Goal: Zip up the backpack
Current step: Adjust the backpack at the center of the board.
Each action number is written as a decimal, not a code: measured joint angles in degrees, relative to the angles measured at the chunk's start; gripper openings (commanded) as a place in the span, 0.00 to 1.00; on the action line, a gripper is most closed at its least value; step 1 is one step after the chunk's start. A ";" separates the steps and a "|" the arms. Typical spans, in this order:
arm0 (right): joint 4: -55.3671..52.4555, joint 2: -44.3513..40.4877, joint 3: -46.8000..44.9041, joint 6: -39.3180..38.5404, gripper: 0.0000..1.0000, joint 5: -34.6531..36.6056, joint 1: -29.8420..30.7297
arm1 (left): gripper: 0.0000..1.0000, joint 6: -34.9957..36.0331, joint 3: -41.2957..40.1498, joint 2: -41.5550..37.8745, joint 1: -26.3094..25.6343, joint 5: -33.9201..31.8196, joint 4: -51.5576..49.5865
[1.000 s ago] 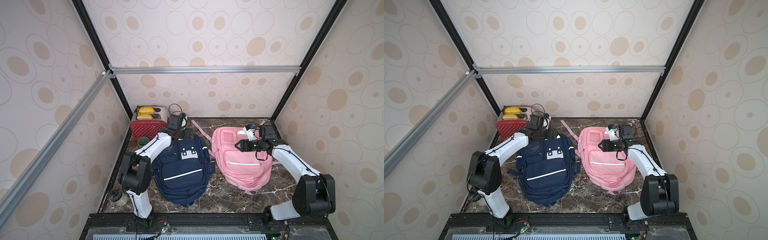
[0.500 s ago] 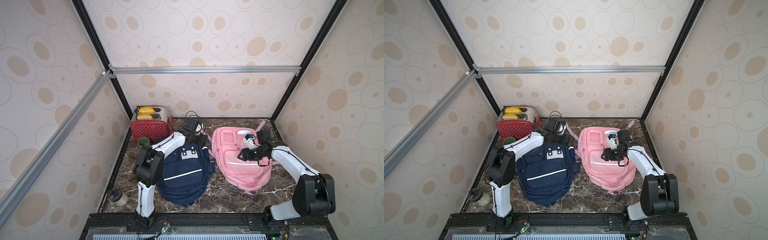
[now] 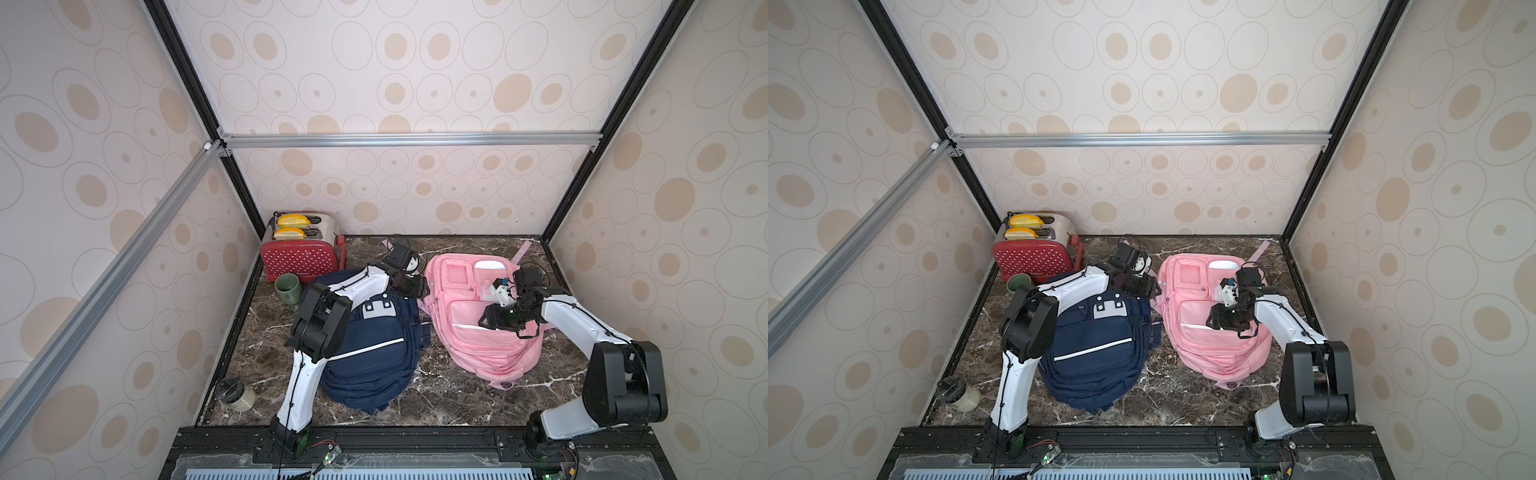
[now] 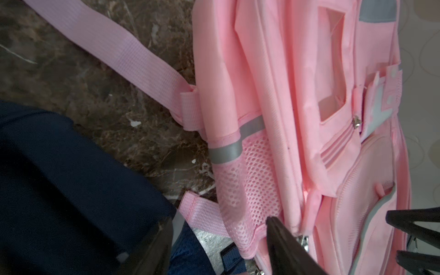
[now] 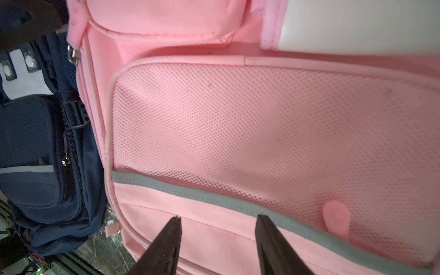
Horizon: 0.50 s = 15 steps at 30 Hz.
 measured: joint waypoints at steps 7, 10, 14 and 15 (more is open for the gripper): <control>0.39 0.35 -1.44 0.72 0.50 -0.68 -1.25 | 0.21 -1.53 0.00 0.28 -0.02 1.05 1.25; 0.81 2.58 -1.20 0.76 0.43 -0.79 -2.36 | 0.13 -1.53 -0.33 0.22 -0.02 1.09 1.55; 0.35 7.63 1.29 1.14 0.35 -3.13 -4.74 | 0.03 -1.05 -1.09 0.04 -0.02 0.79 1.73; 0.24 8.72 2.36 1.14 0.34 -3.61 -5.18 | 0.02 -0.94 -1.14 0.04 -0.02 0.74 1.60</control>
